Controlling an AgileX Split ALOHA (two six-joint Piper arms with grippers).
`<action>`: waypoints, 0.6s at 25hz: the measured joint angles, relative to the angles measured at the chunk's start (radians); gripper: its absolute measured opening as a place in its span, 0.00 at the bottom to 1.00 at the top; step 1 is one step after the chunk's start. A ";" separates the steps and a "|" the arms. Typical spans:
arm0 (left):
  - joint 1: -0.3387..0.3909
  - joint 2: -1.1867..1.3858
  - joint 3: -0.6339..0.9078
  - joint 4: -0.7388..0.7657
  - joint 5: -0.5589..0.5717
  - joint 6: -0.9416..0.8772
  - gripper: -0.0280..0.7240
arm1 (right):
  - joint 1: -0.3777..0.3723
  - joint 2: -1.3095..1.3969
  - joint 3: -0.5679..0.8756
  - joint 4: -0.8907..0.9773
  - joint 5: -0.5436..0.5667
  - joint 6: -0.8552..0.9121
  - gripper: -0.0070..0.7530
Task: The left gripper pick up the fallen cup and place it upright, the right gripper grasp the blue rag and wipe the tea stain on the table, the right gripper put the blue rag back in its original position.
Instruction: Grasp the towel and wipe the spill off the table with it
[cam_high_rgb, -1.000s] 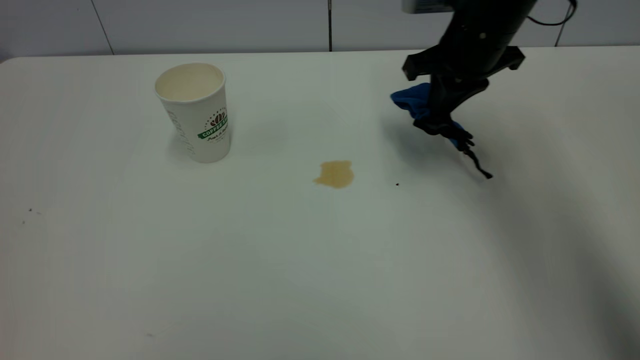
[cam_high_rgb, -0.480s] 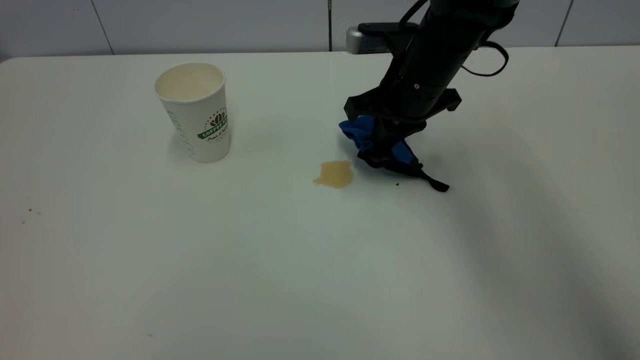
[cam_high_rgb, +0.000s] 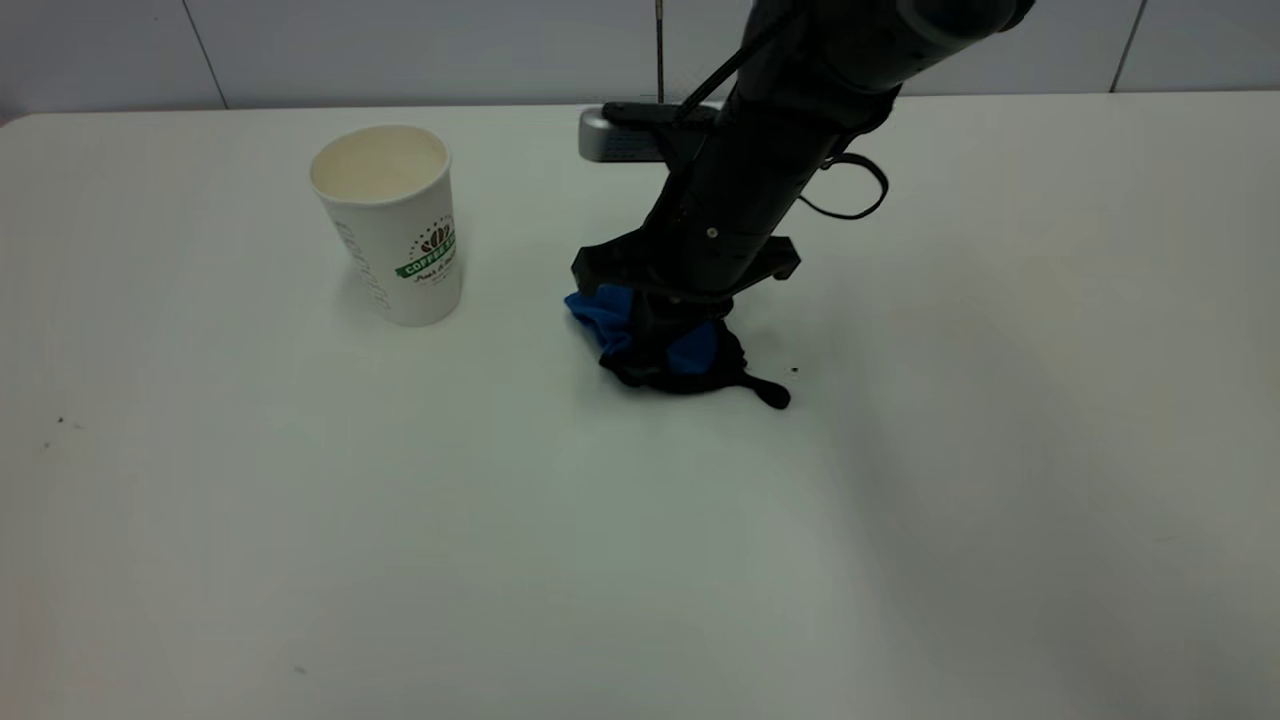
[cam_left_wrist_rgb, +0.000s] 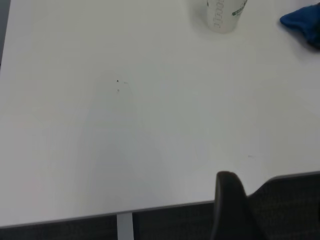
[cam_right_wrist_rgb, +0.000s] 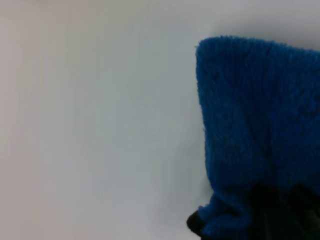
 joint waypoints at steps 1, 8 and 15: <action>0.000 0.000 0.000 0.000 0.000 0.000 0.63 | 0.008 0.008 -0.013 0.005 0.012 0.000 0.07; 0.000 0.000 0.000 0.000 0.000 0.000 0.63 | 0.030 0.022 -0.037 -0.036 0.103 0.038 0.07; 0.000 0.000 0.000 0.000 0.000 0.000 0.63 | -0.082 0.020 -0.042 -0.149 0.120 0.176 0.07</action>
